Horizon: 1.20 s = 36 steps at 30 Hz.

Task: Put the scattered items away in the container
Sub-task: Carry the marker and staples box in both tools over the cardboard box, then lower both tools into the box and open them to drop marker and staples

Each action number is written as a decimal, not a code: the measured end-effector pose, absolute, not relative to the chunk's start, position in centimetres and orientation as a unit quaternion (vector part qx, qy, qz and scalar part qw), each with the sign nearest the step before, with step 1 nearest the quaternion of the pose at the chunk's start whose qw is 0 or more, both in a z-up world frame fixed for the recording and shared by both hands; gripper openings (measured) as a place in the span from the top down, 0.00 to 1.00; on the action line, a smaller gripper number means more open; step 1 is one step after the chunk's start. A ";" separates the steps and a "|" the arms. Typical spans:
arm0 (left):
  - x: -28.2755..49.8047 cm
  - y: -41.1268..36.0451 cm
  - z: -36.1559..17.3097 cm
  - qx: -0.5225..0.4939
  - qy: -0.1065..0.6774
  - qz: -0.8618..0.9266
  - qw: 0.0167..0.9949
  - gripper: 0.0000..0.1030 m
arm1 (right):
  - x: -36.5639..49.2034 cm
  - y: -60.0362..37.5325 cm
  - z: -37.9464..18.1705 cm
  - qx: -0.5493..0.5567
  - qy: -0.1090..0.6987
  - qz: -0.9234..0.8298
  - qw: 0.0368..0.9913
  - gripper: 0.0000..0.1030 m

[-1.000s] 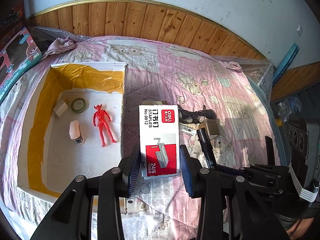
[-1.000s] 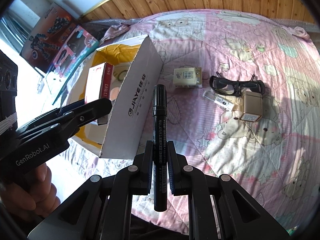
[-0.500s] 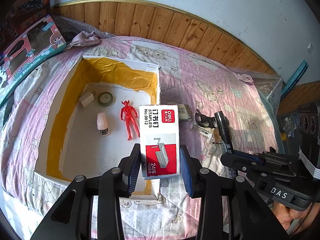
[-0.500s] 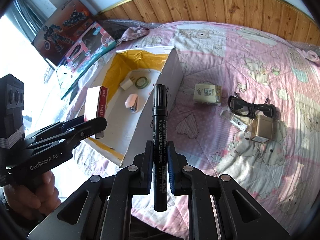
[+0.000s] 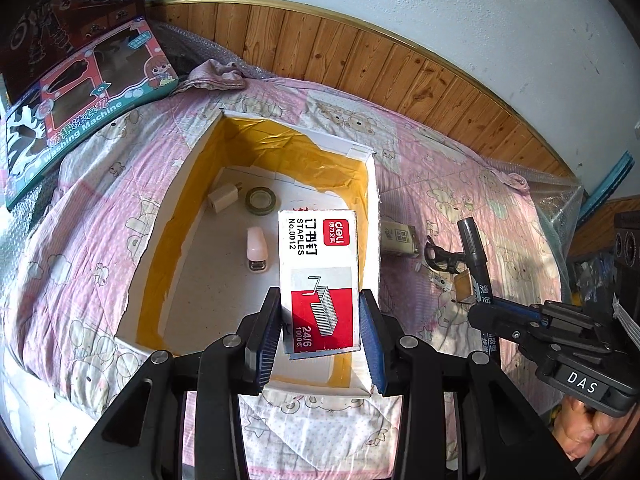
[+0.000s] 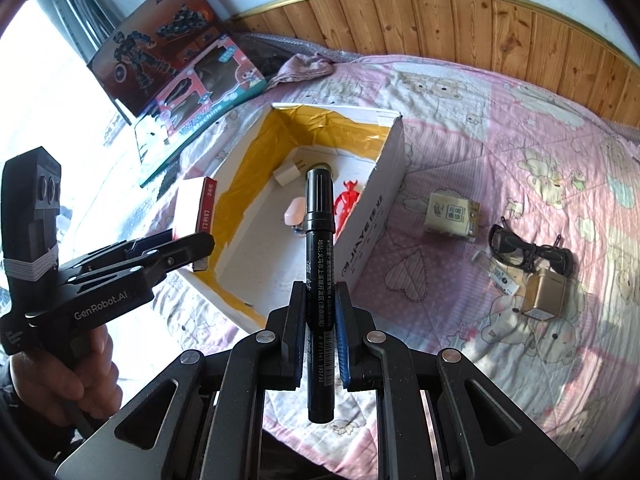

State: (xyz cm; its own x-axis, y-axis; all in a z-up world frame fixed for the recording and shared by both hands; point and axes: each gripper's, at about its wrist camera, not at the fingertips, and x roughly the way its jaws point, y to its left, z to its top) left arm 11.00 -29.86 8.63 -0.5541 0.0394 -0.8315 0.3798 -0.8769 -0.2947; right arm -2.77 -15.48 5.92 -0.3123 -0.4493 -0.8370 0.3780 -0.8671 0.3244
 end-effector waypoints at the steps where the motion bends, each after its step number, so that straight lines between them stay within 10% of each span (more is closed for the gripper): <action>1: 11.1 -30.2 8.7 0.461 0.229 -0.851 0.103 0.62 | -2.9 -15.7 6.0 0.527 -0.033 -0.809 0.258 0.87; 36: 9.7 -35.4 5.8 0.499 0.218 -0.827 0.136 0.62 | -5.3 -24.1 0.9 0.572 0.005 -0.760 0.309 0.86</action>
